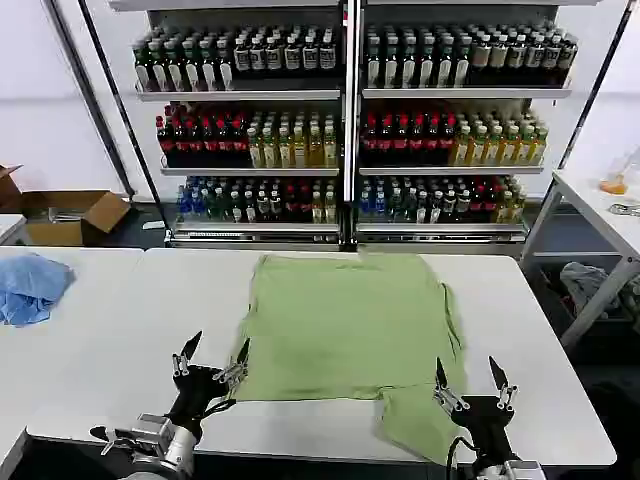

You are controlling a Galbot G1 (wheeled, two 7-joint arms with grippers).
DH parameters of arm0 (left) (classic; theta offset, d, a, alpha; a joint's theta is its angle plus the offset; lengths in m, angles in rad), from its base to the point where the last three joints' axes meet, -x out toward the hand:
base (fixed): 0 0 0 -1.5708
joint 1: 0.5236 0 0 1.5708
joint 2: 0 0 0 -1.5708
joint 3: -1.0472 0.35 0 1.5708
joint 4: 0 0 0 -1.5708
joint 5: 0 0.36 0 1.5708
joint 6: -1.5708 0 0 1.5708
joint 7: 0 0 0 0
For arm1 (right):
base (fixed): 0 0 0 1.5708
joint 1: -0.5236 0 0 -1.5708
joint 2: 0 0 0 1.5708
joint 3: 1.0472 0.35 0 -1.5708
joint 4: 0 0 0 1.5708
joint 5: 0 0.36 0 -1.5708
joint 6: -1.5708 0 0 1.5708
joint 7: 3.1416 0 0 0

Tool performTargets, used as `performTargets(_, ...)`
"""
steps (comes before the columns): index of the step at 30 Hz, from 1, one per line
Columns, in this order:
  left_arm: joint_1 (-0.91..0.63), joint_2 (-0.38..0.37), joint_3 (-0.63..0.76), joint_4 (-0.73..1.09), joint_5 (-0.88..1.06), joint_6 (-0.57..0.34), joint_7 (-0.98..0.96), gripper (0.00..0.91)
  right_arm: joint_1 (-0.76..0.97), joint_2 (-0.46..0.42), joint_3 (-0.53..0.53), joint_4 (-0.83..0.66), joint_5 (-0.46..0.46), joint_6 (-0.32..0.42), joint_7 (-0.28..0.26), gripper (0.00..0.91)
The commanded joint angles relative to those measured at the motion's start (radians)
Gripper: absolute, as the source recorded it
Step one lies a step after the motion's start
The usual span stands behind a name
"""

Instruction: Fold and organize the clothes.

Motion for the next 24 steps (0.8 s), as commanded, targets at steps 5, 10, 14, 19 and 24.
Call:
performTargets(5,-0.053,0.083,0.03,0.067,-0.036,0.211,0.005,0.907,-0.123,0.001,-0.011,0.006,-0.035,-0.158,0.033,0.907)
performTargets(10,-0.072,0.097,0.056,0.112,-0.022,0.212,0.013,0.907,-0.153,0.009,-0.02,-0.012,-0.053,-0.163,0.037,0.907)
performTargets(14,-0.073,0.112,0.072,0.126,-0.026,0.212,0.019,0.907,-0.165,0.021,-0.025,-0.028,-0.056,-0.162,0.038,0.907)
performTargets(19,-0.077,0.116,0.087,0.143,-0.027,0.212,0.022,0.907,-0.149,0.037,-0.041,-0.05,-0.054,-0.16,0.04,0.907)
performTargets(24,-0.079,0.116,0.093,0.16,-0.031,0.212,0.019,0.353,-0.123,0.049,-0.079,-0.055,-0.041,-0.161,0.035,0.846)
